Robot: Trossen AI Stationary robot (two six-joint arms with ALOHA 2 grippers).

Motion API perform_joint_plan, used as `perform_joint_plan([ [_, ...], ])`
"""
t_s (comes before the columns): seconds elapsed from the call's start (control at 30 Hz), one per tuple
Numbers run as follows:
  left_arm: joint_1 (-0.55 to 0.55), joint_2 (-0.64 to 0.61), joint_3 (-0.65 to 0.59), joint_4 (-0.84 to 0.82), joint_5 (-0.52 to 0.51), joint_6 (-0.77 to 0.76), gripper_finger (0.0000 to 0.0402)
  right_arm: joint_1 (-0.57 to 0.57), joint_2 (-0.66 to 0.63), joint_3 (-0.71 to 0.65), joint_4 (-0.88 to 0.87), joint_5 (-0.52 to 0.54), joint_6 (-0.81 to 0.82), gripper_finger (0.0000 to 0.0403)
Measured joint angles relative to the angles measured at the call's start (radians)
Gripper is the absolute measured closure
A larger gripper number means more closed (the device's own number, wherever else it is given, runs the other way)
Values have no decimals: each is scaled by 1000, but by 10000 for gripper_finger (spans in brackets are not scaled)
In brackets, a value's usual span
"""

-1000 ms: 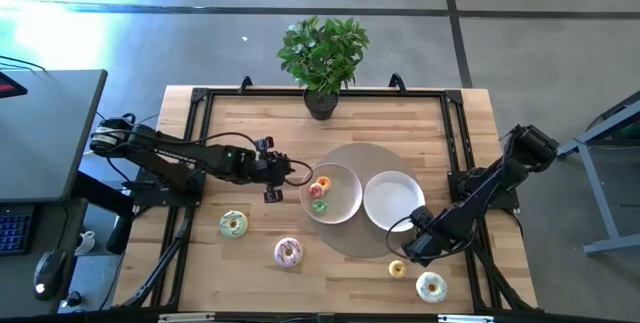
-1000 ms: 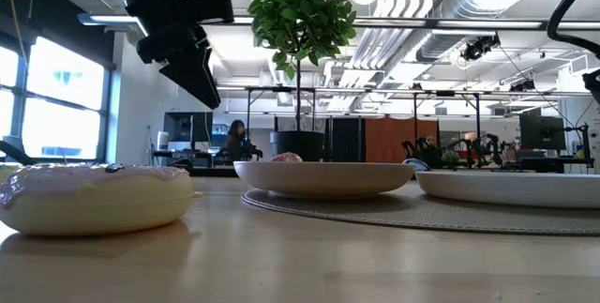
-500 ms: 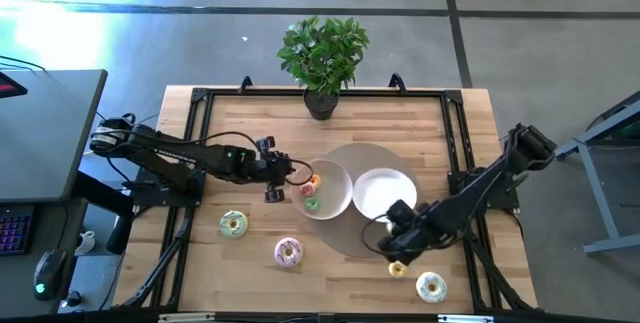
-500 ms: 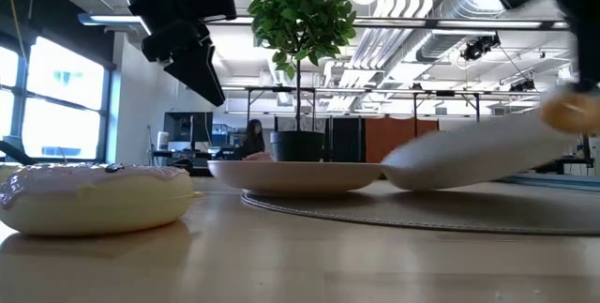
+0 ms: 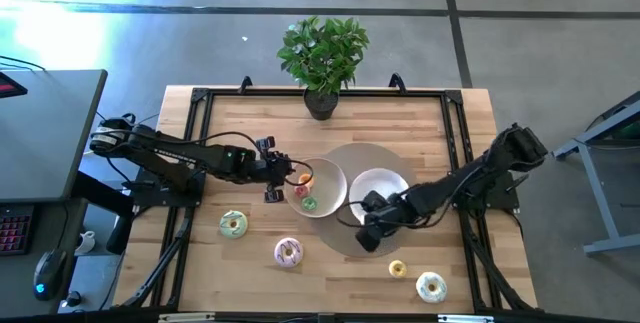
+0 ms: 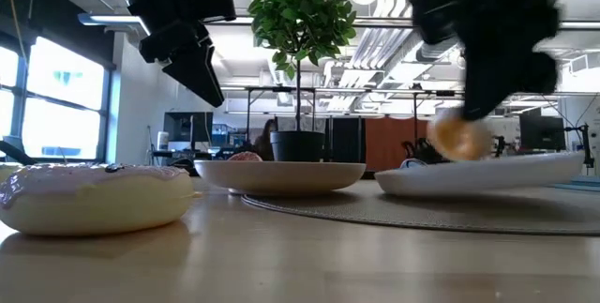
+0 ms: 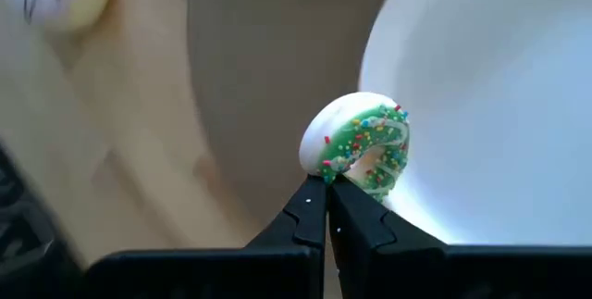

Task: Pick & Place donuts
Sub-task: Put the small green donut into the left white plate

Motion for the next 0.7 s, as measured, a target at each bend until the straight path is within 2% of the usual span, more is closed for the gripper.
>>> perform_joint_plan([
  [0.13,0,0,0,0,0,0,263,-95,33,-9,121,150,-170,400],
  [0.2,0,0,0,0,12,-1,263,-149,64,-8,234,240,-270,400],
  [0.27,0,0,0,1,40,-4,263,-201,116,-8,367,284,-369,401],
  [0.37,0,0,0,1,88,-4,263,-267,229,-4,577,191,-501,401],
  [0.47,0,0,0,1,112,-4,263,-304,326,29,671,85,-583,401],
  [0.6,0,0,0,1,112,-7,263,-336,395,122,598,9,-656,400],
  [0.7,0,0,0,0,112,-30,263,-341,408,172,512,15,-715,393],
])
